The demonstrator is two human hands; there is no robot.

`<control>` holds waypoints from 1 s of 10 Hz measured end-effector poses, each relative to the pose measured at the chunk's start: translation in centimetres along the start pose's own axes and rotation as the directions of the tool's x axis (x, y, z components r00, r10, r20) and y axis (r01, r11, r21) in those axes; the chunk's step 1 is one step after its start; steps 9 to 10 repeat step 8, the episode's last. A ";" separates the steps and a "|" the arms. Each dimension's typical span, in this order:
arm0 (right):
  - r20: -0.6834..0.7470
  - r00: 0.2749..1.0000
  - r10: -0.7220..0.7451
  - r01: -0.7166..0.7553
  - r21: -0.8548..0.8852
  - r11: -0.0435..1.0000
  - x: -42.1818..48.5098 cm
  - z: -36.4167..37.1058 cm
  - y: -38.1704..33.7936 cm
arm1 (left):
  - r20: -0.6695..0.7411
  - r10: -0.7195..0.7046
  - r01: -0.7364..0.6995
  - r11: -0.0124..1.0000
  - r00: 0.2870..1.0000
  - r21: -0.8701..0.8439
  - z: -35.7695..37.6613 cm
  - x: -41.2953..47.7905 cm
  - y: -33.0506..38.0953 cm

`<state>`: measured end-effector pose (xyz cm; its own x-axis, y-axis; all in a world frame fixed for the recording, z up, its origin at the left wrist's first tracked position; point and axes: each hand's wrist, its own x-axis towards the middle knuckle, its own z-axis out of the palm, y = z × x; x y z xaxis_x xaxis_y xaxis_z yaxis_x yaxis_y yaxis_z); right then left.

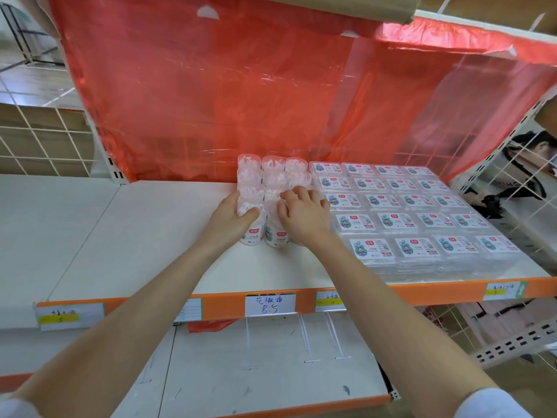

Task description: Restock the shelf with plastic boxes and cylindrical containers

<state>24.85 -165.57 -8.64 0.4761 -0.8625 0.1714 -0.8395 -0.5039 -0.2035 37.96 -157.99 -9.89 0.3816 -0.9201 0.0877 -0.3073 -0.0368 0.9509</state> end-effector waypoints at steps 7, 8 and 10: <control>0.024 1.000 0.002 -0.002 0.018 1.000 0.3 -0.5 -0.4 | -0.085 0.076 -0.045 0.944 0.993 0.326 -2.6 -1.4 -0.5; -0.020 0.999 0.026 -0.025 0.048 0.999 0.3 -0.9 -0.4 | -0.073 0.092 -0.055 0.912 0.993 0.408 -3.1 -2.3 -0.6; -0.020 0.999 0.026 -0.025 0.048 0.999 0.3 -0.9 -0.4 | -0.073 0.092 -0.055 0.912 0.993 0.408 -3.1 -2.3 -0.6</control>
